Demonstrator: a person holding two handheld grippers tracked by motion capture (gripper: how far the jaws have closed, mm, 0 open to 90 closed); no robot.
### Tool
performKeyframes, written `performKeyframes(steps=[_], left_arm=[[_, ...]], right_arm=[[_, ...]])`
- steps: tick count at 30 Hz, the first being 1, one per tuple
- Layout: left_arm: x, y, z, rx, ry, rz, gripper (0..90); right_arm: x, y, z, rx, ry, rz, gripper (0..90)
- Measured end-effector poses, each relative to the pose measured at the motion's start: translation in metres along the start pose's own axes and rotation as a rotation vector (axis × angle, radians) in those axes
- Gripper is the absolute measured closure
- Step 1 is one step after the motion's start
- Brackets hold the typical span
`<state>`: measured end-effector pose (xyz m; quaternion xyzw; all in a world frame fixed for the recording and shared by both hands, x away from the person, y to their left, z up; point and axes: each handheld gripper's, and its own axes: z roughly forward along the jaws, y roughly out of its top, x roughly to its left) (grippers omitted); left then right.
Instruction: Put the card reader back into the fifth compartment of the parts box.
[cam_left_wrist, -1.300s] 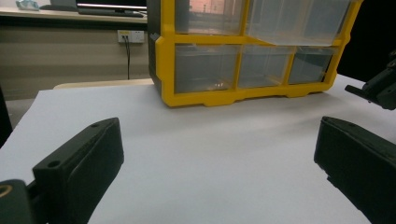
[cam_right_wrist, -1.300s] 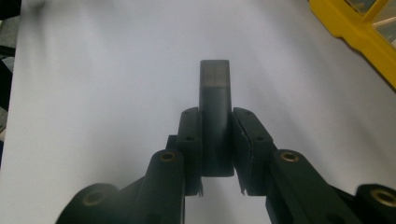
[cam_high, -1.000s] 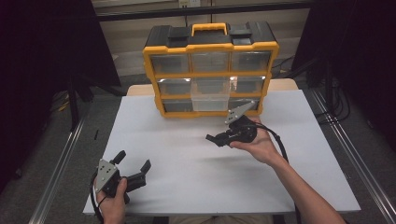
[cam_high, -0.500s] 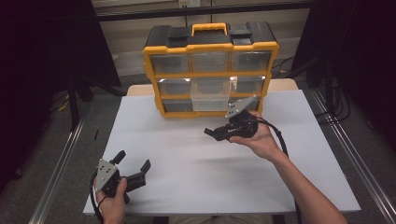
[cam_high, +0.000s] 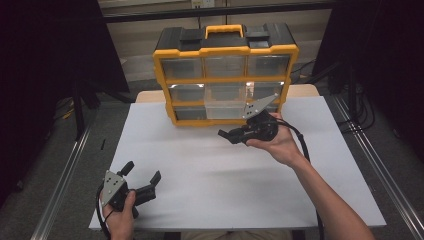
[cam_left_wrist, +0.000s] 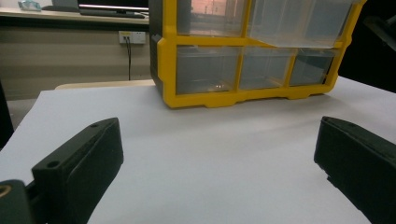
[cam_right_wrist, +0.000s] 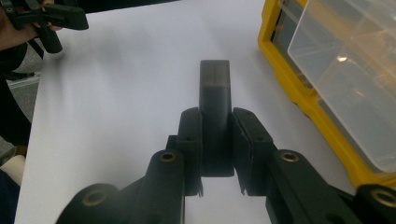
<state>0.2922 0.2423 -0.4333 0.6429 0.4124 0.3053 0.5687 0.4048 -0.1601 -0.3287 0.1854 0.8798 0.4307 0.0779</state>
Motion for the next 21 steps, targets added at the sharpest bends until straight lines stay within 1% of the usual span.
performKeyframes(steps=[7,11,21], left_arm=[[0.000,0.000,0.000,0.000,-0.001,0.000,1.5],[0.000,0.000,0.000,-0.001,0.000,0.000,1.5],[-0.001,0.000,0.000,-0.005,-0.001,-0.004,1.5]], right_arm=[[-0.003,0.008,-0.007,-0.019,-0.009,-0.005,73.7],[-0.004,0.012,-0.009,-0.018,-0.013,-0.012,73.7],[-0.002,0.021,-0.016,-0.043,-0.017,-0.021,73.7]])
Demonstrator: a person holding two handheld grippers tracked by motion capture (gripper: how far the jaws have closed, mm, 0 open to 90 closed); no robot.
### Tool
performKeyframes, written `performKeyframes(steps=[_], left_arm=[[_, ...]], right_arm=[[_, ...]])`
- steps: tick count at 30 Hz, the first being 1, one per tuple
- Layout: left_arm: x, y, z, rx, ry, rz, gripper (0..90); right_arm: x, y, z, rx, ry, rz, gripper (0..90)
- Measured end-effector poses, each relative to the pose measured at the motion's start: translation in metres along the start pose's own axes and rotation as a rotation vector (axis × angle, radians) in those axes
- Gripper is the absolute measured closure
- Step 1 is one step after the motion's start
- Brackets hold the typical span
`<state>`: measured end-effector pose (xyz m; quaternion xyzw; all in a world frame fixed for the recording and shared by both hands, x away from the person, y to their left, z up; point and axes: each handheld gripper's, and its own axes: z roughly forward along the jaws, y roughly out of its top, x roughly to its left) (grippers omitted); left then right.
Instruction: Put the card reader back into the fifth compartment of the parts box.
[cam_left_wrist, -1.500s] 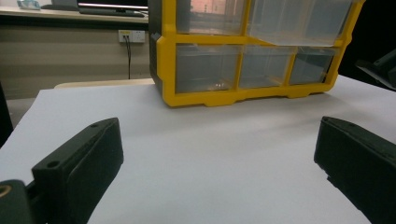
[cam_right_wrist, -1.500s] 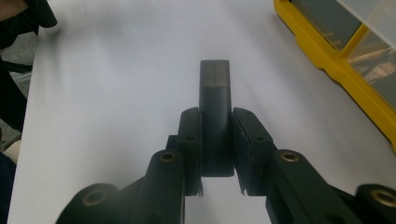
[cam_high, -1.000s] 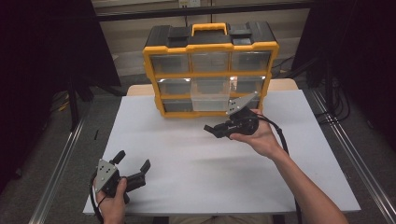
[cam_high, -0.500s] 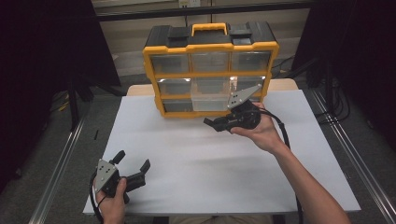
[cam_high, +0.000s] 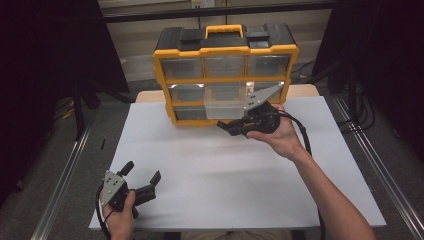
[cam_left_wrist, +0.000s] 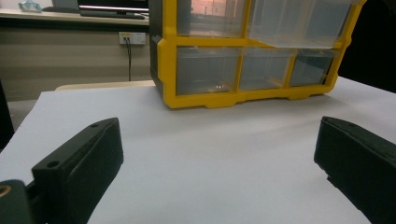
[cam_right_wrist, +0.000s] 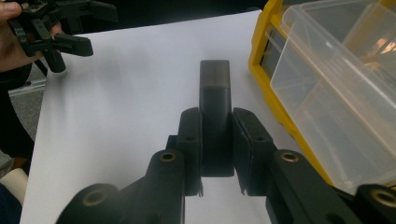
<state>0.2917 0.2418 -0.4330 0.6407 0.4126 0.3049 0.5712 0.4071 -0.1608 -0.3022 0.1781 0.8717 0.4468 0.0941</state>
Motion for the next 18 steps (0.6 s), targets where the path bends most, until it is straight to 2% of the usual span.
performKeyframes(steps=[18], left_arm=[[0.001,0.000,0.000,0.003,0.001,0.003,1.5]], right_arm=[[-0.007,0.022,-0.013,-0.021,-0.024,-0.016,73.7]])
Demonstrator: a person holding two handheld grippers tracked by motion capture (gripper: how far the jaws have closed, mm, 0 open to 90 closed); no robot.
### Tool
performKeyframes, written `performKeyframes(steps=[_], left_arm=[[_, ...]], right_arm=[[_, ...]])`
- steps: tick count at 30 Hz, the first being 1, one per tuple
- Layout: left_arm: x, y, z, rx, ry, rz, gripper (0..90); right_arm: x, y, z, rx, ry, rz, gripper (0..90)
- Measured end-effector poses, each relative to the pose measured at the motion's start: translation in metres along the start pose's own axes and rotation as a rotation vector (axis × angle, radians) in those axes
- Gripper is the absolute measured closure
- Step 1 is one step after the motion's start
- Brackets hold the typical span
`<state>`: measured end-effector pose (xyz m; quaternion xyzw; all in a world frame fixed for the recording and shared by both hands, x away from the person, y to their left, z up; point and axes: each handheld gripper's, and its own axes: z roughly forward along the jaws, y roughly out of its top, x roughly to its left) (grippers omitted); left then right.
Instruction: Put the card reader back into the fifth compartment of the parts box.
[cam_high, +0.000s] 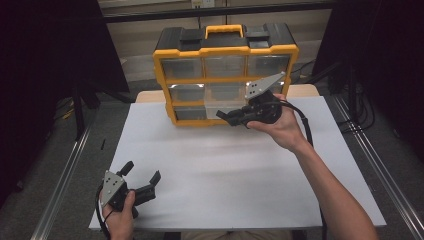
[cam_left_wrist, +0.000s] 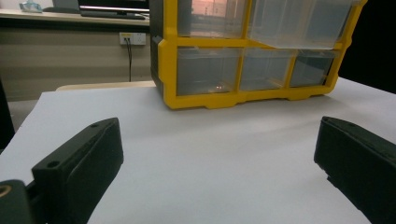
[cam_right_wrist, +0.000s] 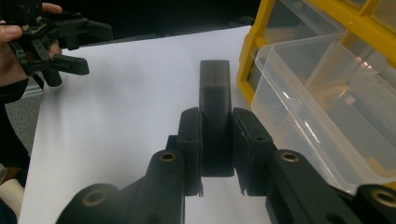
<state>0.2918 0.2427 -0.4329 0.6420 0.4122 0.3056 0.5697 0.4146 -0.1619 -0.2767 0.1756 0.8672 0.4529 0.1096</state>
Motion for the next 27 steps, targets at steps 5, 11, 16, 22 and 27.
performKeyframes(steps=[5,11,16,22,27], left_arm=[[0.000,0.000,0.000,0.000,0.000,0.000,1.5],[0.000,0.000,0.000,-0.004,0.000,-0.004,1.5],[-0.001,0.000,0.000,-0.004,0.001,0.001,1.5],[-0.001,0.000,0.000,-0.005,-0.001,-0.004,1.5],[-0.001,0.000,0.000,-0.004,-0.001,-0.004,1.5]], right_arm=[[-0.003,0.005,-0.003,0.000,-0.007,0.001,73.7],[-0.007,0.010,-0.005,0.005,-0.016,-0.001,73.7],[-0.010,0.015,-0.006,0.005,-0.025,0.003,73.7],[-0.014,0.023,-0.007,0.017,-0.033,-0.004,73.7],[-0.017,0.030,-0.009,0.022,-0.040,-0.011,73.7]])
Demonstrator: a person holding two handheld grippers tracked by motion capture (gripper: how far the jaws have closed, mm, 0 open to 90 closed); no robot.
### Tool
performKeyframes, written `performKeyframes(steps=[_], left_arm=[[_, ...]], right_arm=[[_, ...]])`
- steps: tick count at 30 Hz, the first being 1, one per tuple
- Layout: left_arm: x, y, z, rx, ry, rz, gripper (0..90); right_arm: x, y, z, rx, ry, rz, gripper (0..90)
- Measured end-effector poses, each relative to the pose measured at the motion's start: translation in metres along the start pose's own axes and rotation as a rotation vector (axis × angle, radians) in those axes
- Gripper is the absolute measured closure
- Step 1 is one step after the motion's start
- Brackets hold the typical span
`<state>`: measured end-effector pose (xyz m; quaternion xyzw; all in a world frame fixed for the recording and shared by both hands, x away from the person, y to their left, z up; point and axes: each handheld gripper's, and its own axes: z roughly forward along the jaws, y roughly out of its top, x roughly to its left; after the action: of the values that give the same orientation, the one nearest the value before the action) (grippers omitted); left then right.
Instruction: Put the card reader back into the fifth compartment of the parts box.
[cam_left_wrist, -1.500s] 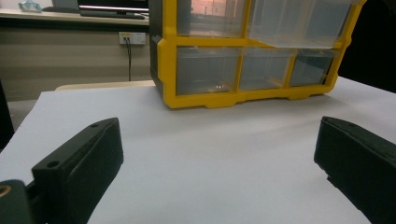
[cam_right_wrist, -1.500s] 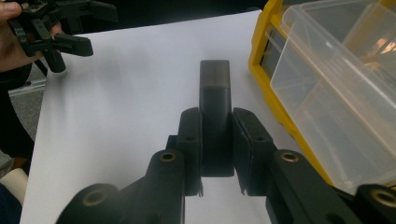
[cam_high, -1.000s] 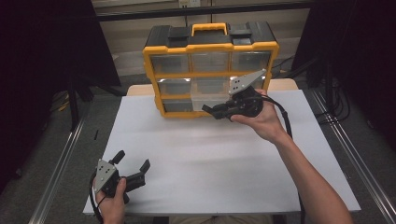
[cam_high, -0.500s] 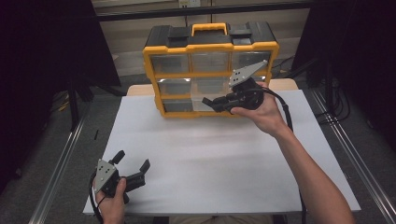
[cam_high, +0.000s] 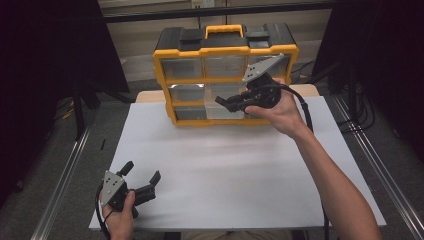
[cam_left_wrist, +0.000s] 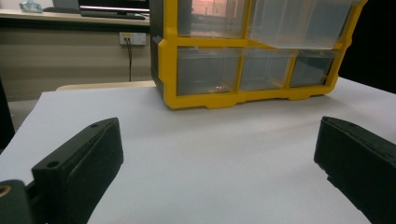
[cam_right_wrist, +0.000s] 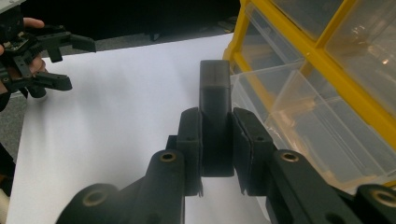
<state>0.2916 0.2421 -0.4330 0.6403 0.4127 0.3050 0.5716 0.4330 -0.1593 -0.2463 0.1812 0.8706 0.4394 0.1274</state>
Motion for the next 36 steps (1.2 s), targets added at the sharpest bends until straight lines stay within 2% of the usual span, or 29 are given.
performKeyframes(steps=[22,25,36], left_arm=[[0.000,0.000,0.000,-0.007,0.001,-0.005,1.5],[0.001,0.001,-0.001,-0.003,0.001,0.005,1.5],[0.001,0.001,-0.001,-0.009,0.001,0.001,1.5]], right_arm=[[-0.024,0.022,0.001,0.047,-0.038,0.015,73.7],[-0.027,0.023,0.002,0.059,-0.044,0.017,73.7],[-0.038,0.032,0.006,0.115,-0.069,0.026,73.6]])
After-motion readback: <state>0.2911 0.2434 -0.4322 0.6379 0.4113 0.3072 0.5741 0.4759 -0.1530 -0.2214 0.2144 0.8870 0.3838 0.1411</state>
